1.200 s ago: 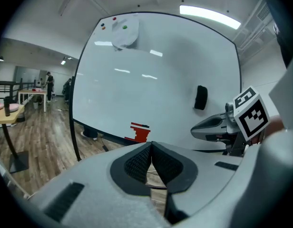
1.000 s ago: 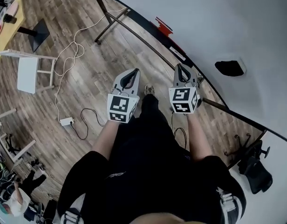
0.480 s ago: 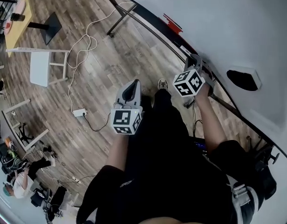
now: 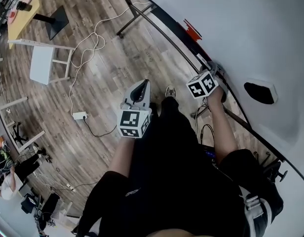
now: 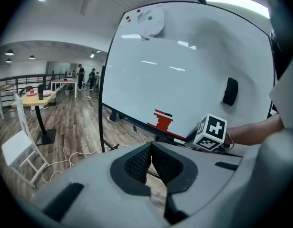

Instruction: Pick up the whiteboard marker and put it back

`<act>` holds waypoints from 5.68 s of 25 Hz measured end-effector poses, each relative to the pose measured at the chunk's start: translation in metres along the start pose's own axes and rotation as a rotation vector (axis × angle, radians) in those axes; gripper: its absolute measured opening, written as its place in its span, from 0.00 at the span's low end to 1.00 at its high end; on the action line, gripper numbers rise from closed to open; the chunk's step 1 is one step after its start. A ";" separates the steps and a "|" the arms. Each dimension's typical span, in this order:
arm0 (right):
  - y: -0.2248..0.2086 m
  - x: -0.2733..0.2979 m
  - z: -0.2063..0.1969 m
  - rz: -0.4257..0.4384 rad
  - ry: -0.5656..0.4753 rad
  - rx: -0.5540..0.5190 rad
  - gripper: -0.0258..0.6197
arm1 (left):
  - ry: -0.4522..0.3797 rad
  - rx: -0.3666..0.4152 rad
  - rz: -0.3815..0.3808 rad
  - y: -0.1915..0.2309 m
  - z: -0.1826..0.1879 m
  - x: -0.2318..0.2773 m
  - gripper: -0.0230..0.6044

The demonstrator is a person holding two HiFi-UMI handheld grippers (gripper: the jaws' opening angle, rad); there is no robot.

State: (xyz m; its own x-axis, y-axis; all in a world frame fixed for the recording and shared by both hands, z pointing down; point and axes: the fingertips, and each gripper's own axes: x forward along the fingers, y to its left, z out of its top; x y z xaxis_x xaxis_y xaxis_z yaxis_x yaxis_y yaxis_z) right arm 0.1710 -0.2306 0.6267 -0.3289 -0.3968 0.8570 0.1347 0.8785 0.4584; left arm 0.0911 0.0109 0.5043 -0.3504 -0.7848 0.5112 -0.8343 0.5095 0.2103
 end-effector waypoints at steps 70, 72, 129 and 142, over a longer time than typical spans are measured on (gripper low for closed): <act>0.024 -0.239 0.163 0.264 -1.165 0.466 0.13 | -0.330 0.088 0.046 0.011 0.095 -0.035 0.05; 0.037 -0.246 0.175 0.288 -1.183 0.429 0.13 | -0.333 0.074 0.076 0.021 0.090 -0.045 0.05; 0.046 -0.178 0.446 0.303 -1.234 0.446 0.13 | -0.304 0.113 0.001 0.268 0.204 0.017 0.05; -0.024 -0.143 0.405 -0.094 -1.105 0.613 0.13 | -0.219 0.242 -0.405 0.218 0.240 0.110 0.05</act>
State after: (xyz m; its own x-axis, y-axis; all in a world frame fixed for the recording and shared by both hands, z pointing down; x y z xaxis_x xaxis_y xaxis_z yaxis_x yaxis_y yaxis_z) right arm -0.1639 -0.0874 0.3975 -0.9560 -0.2906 0.0394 -0.2875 0.9553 0.0693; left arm -0.2318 -0.0492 0.4064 -0.0382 -0.9707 0.2371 -0.9869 0.0738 0.1435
